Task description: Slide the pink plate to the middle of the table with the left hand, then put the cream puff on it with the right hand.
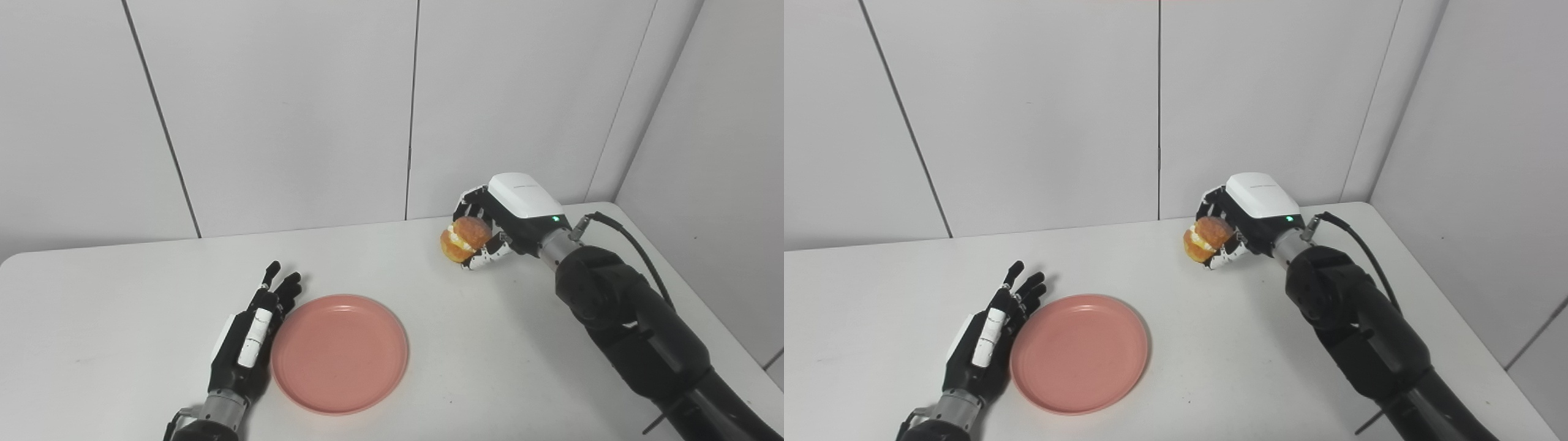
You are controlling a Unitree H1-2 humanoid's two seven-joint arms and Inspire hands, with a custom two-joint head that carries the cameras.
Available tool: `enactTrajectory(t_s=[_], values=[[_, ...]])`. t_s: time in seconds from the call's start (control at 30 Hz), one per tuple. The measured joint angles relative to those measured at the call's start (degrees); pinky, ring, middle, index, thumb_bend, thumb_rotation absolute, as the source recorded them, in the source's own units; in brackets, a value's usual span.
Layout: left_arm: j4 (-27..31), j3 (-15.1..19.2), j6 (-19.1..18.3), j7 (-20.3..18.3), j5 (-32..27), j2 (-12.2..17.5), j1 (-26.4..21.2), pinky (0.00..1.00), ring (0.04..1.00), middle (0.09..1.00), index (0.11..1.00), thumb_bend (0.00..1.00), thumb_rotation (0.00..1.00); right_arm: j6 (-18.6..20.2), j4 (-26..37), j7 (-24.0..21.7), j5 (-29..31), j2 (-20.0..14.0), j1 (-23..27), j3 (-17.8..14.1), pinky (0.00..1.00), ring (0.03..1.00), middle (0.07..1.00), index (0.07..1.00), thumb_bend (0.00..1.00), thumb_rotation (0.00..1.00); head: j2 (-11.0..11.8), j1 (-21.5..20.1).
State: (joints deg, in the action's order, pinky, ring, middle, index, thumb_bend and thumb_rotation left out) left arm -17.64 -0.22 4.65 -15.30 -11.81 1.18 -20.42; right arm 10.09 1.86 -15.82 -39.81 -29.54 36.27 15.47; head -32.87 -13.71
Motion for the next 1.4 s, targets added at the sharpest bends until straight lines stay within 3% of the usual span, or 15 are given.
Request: enactTrajectory(t_s=[0.07, 0.33, 0.5, 1.03, 1.4], values=[[0.1, -0.4, 0.0, 0.5, 0.9, -0.4, 0.1, 0.95, 0.923, 0.908, 1.0, 0.92, 0.82, 0.0, 1.8, -0.9, 1.1, 0.6, 0.2, -0.3, 0.38, 0.437, 0.499, 0.492, 0.52, 0.0, -0.3, 4.1], [0.3, -1.6, 0.0, 2.6, 2.5, -2.4, 0.5, 0.98, 0.914, 0.888, 0.992, 0.97, 0.83, -0.3, 6.5, -3.9, 4.8, 3.2, 0.3, -0.6, 0.38, 0.432, 0.498, 0.498, 0.52, 0.0, -0.4, 8.3], [0.1, -1.9, 0.4, 2.7, 3.1, -2.5, 0.5, 0.99, 0.924, 0.902, 0.995, 0.96, 0.83, -3.5, 6.6, -3.9, 5.7, 3.9, 0.4, 0.0, 0.37, 0.425, 0.484, 0.514, 0.52, 0.0, -0.5, 9.2], [-0.2, -2.2, 0.8, 2.9, 4.3, -2.7, 0.4, 0.95, 0.919, 0.898, 0.992, 0.95, 0.84, -3.5, 10.6, -8.5, 5.5, 9.3, 0.4, 2.3, 0.39, 0.44, 0.502, 0.49, 0.52, 0.0, -0.4, 10.3], [-0.2, -2.4, 0.8, 3.8, 4.7, -3.4, 0.5, 0.95, 0.902, 0.882, 0.991, 0.94, 0.84, -3.8, 9.8, -8.9, 4.9, 10.1, 0.4, 4.5, 0.41, 0.448, 0.492, 0.491, 0.52, 0.0, -1.3, 11.8]])
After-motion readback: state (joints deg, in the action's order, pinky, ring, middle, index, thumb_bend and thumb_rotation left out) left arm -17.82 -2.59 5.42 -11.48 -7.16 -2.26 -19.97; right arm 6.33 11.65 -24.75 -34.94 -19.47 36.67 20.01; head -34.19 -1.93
